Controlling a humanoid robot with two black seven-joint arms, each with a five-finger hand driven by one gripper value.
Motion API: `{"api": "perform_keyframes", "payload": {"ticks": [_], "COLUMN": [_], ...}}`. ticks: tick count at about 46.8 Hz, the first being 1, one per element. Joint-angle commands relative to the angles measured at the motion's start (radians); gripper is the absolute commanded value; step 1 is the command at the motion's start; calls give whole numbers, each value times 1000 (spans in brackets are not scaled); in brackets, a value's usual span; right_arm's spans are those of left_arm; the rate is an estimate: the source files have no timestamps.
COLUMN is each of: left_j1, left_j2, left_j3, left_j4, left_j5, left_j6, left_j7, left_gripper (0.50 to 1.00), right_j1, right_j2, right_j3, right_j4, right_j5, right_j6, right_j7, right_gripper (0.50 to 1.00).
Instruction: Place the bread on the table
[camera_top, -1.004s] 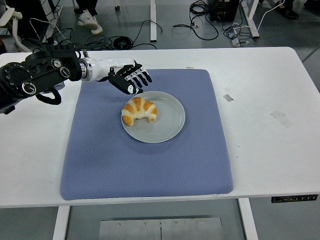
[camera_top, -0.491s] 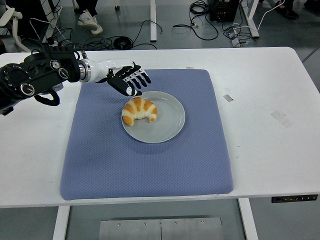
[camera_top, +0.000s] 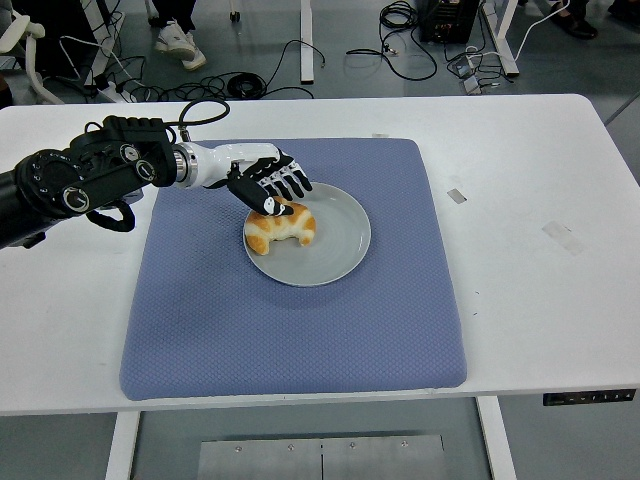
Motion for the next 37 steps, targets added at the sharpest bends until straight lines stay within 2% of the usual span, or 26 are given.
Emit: {"api": "perform_keyframes", "payload": {"ticks": [1, 7, 10, 37], "left_j1": [-2, -2, -2, 11], "left_j2": [1, 3, 4, -2], "left_j3": [0, -2, -3, 0], "left_j4": [-1, 1, -1, -10], "left_j5": [0, -2, -2, -2], "left_j6": [0, 0, 0, -5], "left_j7": [0, -2, -2, -2], "left_gripper": [755, 828, 845, 851], "right_j1": [0, 0, 0, 0], "right_j2": [0, 0, 0, 0], "right_j3": [0, 0, 0, 0], "right_j4": [-1, -1, -1, -1], "right_j5": [0, 0, 0, 0], "right_j6": [0, 0, 0, 0], "right_j7": [0, 0, 0, 0], "right_gripper": [1000, 1000, 1000, 1000]}}
